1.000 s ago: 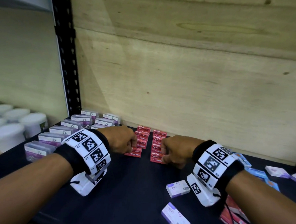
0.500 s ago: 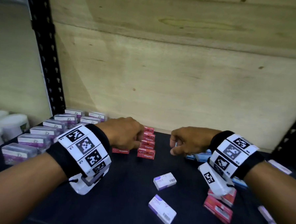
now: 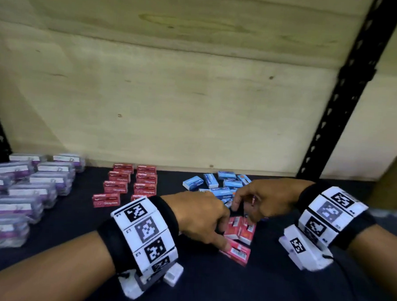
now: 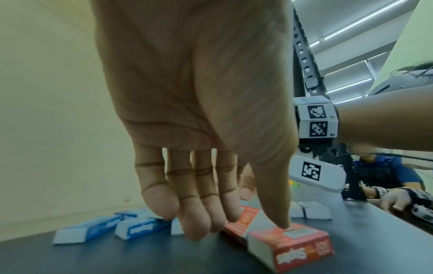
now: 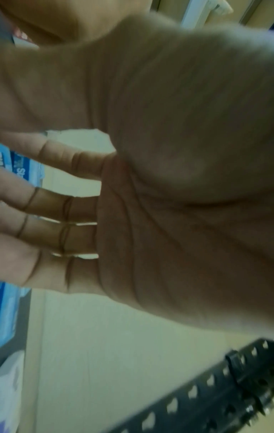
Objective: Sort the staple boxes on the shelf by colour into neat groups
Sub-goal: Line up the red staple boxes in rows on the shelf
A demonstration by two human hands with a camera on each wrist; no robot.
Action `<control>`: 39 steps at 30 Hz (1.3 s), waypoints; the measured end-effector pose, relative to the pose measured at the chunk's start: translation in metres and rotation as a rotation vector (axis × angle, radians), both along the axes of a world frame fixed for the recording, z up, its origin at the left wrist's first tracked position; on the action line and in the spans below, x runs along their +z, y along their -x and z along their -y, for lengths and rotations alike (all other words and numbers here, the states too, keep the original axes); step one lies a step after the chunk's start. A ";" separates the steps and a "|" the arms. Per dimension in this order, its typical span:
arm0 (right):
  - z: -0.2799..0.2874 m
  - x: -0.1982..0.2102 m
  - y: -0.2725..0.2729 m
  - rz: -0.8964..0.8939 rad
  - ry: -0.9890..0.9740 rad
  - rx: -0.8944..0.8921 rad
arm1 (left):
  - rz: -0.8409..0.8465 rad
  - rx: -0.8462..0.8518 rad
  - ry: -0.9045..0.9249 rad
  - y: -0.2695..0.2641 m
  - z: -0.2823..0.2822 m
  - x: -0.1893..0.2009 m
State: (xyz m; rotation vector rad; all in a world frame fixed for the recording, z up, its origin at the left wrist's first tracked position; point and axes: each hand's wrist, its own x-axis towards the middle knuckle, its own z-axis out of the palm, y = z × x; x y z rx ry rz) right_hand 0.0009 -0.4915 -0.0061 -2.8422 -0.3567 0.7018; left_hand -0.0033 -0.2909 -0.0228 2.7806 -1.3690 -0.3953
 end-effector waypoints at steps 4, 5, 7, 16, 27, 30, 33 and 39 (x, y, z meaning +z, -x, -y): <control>0.006 -0.004 0.006 0.012 -0.013 0.043 | 0.018 0.061 -0.071 0.003 0.009 -0.007; 0.006 -0.008 0.006 0.005 -0.031 0.049 | 0.017 0.077 -0.088 0.004 0.010 -0.008; 0.006 -0.014 0.004 0.009 -0.058 0.052 | 0.016 0.104 -0.111 0.005 0.011 -0.009; 0.014 -0.020 -0.002 0.087 -0.081 0.080 | 0.024 0.161 -0.124 0.006 0.013 -0.008; 0.032 -0.024 -0.005 0.152 0.039 0.026 | 0.003 -0.038 0.002 0.003 0.011 -0.013; 0.030 -0.024 -0.006 0.143 0.036 0.023 | -0.053 -0.098 0.024 0.002 0.011 -0.016; 0.028 -0.023 -0.007 0.138 0.042 0.021 | -0.093 -0.102 0.042 0.000 0.011 -0.015; 0.023 -0.017 -0.012 0.169 0.006 0.030 | -0.170 -0.047 0.050 -0.012 -0.013 0.001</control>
